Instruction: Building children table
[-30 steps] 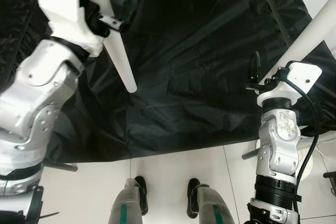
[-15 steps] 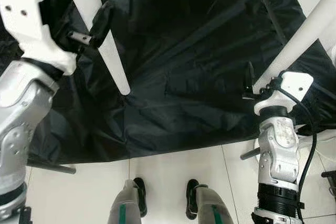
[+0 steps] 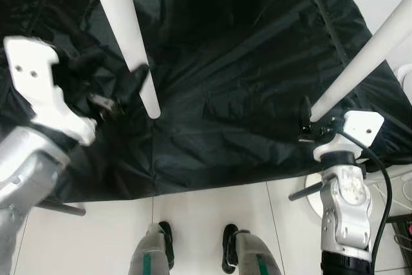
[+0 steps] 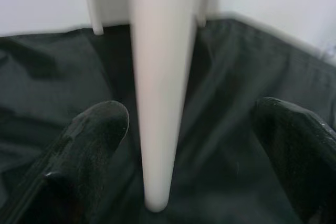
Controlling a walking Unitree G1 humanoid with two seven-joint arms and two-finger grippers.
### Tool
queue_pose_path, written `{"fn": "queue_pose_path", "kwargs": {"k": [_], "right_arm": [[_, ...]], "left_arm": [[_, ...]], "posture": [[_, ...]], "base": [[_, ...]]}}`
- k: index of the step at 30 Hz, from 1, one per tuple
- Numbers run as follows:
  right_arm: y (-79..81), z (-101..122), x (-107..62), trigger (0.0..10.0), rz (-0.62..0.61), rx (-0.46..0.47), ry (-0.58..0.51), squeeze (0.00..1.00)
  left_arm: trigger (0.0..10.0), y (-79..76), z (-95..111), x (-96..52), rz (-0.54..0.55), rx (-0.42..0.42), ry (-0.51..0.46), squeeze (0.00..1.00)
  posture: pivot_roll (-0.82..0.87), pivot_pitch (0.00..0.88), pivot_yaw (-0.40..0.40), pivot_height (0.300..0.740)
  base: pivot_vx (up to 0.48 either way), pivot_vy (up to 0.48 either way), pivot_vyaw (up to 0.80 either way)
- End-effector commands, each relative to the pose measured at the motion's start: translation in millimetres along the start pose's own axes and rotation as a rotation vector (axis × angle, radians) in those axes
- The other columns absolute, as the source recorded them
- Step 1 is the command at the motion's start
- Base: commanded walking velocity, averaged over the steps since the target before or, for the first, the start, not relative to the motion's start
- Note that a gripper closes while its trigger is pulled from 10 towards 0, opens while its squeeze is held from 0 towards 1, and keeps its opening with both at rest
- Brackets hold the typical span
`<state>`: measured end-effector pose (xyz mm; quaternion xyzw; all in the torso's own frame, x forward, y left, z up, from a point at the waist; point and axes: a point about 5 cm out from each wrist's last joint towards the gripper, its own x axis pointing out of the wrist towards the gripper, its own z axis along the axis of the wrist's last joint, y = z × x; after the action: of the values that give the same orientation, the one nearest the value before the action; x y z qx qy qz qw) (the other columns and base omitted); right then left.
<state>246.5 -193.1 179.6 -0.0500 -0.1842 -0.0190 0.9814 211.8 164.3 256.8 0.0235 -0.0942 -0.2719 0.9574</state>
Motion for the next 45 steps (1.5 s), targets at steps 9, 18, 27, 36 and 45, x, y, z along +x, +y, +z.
{"fn": "queue_pose_path", "kwargs": {"k": [9, 18, 27, 36, 45], "right_arm": [[30.5, -3.0, -25.7, 10.0, 0.402, 0.096, 0.054, 0.00], [42.1, -9.7, -44.1, 10.0, 0.777, 0.151, 0.153, 0.00], [43.4, -28.0, -85.0, 10.0, 1.235, 0.069, 0.318, 0.00], [29.4, -58.7, -106.6, 10.0, 1.414, -0.009, 0.510, 0.00], [18.9, -110.0, -114.9, 10.0, 1.402, -0.201, 0.666, 0.00]], "left_arm": [[10.0, -34.1, -31.3, -9.4, -0.401, 0.036, 0.092, 0.00], [10.0, -45.5, -49.3, -28.0, -0.614, 0.000, 0.161, 0.00], [10.0, -52.9, -77.0, -48.5, -0.813, 0.038, 0.256, 0.00], [10.0, -54.5, -99.9, -67.8, -0.983, 0.093, 0.334, 0.00], [10.0, -52.9, -140.3, -92.7, -1.131, 0.238, 0.524, 0.00]], "posture": [[0.00, 0.201, 0.026, 0.740], [0.00, 0.189, 0.027, 0.740], [0.01, 0.172, 0.020, 0.740], [0.01, 0.161, 0.017, 0.740], [0.01, 0.144, 0.013, 0.740]], "base": [[0.000, 0.000, 0.00], [0.000, 0.000, 0.00], [0.000, 0.000, 0.00], [0.000, 0.000, 0.00], [0.000, 0.000, 0.00]]}}
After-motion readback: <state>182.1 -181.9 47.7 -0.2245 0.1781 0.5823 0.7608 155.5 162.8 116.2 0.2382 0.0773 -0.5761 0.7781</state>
